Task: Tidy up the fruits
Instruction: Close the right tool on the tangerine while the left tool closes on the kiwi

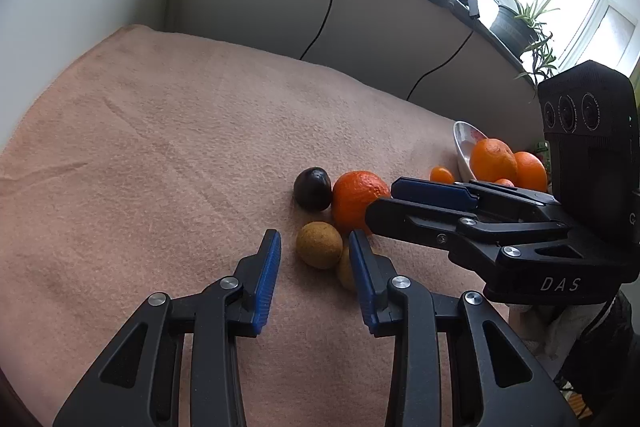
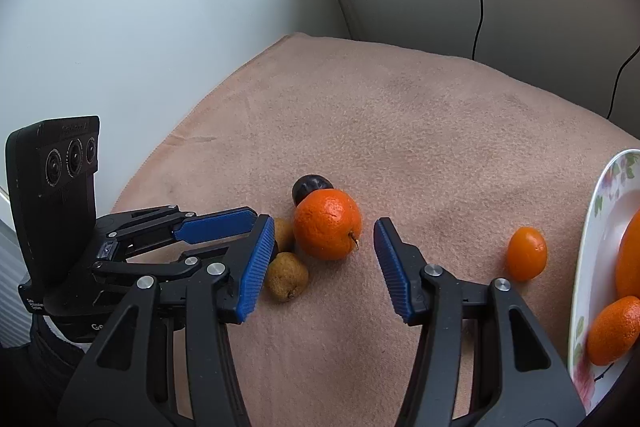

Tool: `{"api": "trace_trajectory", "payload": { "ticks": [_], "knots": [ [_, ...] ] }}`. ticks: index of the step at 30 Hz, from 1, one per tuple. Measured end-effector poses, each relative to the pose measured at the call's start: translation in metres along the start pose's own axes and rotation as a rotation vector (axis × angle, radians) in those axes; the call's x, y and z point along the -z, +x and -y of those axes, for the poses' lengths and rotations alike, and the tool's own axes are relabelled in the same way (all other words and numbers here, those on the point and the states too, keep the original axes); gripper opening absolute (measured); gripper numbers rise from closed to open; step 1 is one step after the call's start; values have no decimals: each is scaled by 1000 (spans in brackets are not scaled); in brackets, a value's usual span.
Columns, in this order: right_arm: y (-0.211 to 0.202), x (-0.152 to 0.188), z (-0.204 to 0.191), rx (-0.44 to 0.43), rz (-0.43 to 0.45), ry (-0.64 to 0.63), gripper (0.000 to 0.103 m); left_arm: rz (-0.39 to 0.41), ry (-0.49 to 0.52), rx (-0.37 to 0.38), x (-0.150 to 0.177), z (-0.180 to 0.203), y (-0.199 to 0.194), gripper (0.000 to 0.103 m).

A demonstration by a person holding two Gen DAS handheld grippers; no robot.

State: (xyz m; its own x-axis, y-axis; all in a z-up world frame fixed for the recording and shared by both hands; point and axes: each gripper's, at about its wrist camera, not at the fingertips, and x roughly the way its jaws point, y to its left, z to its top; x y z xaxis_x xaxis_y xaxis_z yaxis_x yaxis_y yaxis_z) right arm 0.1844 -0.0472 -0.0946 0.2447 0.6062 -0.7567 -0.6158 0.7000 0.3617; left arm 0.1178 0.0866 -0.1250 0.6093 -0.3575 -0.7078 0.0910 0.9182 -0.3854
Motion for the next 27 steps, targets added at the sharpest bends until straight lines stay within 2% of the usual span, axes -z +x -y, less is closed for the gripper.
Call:
{"api": "trace_trajectory", "payload": {
  "ticks": [4,6,10,27],
  "knots": [
    [8,-2,3,-18,-17,25,48,-16,-7,21,-2,-2,3,31],
    [13,-3,4,-24,-28,30,41,-20,-7,28,-2,-2,3,31],
    [12,-3,5,-26,-26,31,41,-18,-7,26,-2,-2,3,23],
    [-7,7,10,-31,16,58,38,18,-23,3,2,-2,-7,22]
  ]
}}
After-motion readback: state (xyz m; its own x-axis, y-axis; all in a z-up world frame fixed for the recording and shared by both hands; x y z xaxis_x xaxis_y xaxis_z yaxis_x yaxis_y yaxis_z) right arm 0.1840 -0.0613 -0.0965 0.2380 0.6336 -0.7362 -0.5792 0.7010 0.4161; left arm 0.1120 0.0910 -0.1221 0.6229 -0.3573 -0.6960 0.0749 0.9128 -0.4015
